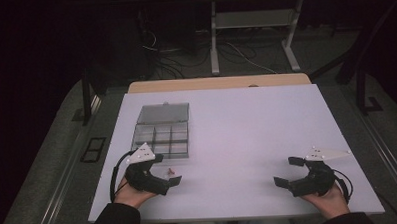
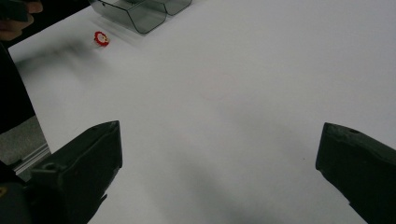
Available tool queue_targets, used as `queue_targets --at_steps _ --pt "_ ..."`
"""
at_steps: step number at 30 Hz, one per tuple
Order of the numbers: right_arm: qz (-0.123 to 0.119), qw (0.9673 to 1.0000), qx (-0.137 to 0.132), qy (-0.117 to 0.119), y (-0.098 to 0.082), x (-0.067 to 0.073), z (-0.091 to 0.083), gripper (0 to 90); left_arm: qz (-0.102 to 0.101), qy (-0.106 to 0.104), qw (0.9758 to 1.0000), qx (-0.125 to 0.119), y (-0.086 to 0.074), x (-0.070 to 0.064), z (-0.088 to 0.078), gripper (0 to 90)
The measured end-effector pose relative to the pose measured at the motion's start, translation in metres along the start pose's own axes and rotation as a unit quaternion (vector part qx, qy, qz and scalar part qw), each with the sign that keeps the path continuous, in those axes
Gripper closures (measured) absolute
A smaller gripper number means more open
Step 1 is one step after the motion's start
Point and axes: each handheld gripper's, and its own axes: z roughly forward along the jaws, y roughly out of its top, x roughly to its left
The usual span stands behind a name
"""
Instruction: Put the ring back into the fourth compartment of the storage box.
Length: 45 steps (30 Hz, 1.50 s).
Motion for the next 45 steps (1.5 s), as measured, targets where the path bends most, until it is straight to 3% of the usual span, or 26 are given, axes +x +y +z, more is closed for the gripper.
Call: queue_targets --at_steps 18,30,37,45 --pt "0.0 1.0 0.006 0.001 0.0 0.001 0.001 0.0 0.0 0.004 0.9986 0.052 -0.001 0.02 0.004 0.0" --pt "-0.001 1.0 0.009 0.001 0.0 0.001 0.002 0.0 0.007 0.008 0.9951 0.098 -0.002 0.032 0.01 0.0" --pt "0.0 0.9999 0.012 0.001 -0.001 0.001 0.002 0.0 0.004 0.009 0.9935 0.113 -0.003 0.036 0.014 0.0" --pt "-0.004 0.9999 0.015 0.001 -0.001 0.001 0.003 0.0 0.014 0.007 0.9908 0.135 -0.004 0.036 0.022 2.6"
